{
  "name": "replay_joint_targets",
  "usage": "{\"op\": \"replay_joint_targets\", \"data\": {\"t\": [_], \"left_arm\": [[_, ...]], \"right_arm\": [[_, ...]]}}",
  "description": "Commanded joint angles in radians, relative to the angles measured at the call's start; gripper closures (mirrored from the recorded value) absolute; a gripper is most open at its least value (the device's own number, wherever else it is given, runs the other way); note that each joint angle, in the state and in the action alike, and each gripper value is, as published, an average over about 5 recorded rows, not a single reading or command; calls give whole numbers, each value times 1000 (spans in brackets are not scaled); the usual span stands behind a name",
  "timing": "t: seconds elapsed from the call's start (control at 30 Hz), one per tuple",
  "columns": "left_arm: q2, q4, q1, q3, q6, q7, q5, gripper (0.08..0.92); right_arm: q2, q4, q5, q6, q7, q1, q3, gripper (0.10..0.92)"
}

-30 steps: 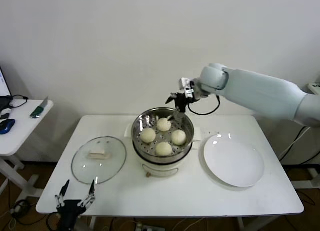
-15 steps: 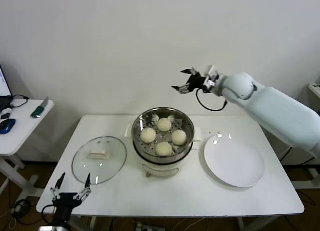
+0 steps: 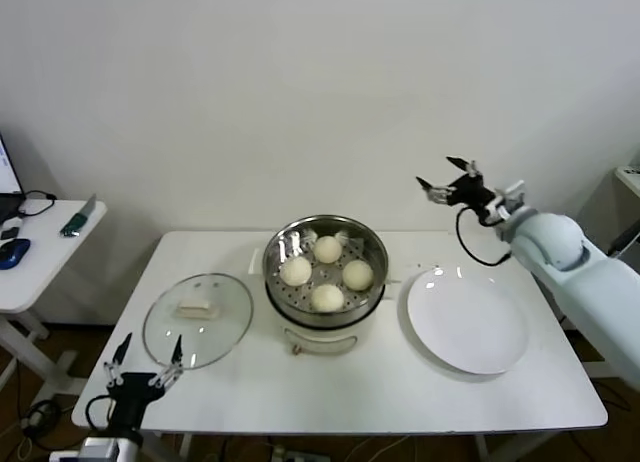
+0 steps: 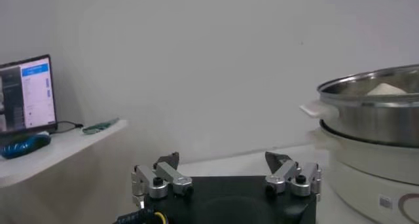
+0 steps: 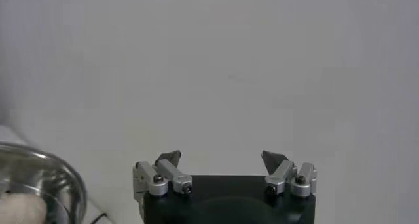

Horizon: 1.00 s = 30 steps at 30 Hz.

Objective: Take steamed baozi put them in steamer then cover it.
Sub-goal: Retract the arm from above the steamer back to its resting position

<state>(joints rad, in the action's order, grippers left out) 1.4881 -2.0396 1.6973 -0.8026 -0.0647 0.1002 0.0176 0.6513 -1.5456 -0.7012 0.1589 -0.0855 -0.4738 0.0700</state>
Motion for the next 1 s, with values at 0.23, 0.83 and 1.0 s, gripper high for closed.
{"op": "replay_joint_targets", "data": {"t": [0.23, 0.83, 1.0], "left_arm": [[-10, 10, -16, -22, -33, -33, -129, 177], [-116, 23, 20, -13, -86, -197, -606, 177], [-138, 52, -1, 4, -61, -265, -795, 177]], "right_arm": [[202, -147, 76, -295, 41, -798, -642, 203], [498, -65, 198, -481, -28, -1056, -623, 203], [544, -42, 235, -505, -25, -1076, -602, 203]]}}
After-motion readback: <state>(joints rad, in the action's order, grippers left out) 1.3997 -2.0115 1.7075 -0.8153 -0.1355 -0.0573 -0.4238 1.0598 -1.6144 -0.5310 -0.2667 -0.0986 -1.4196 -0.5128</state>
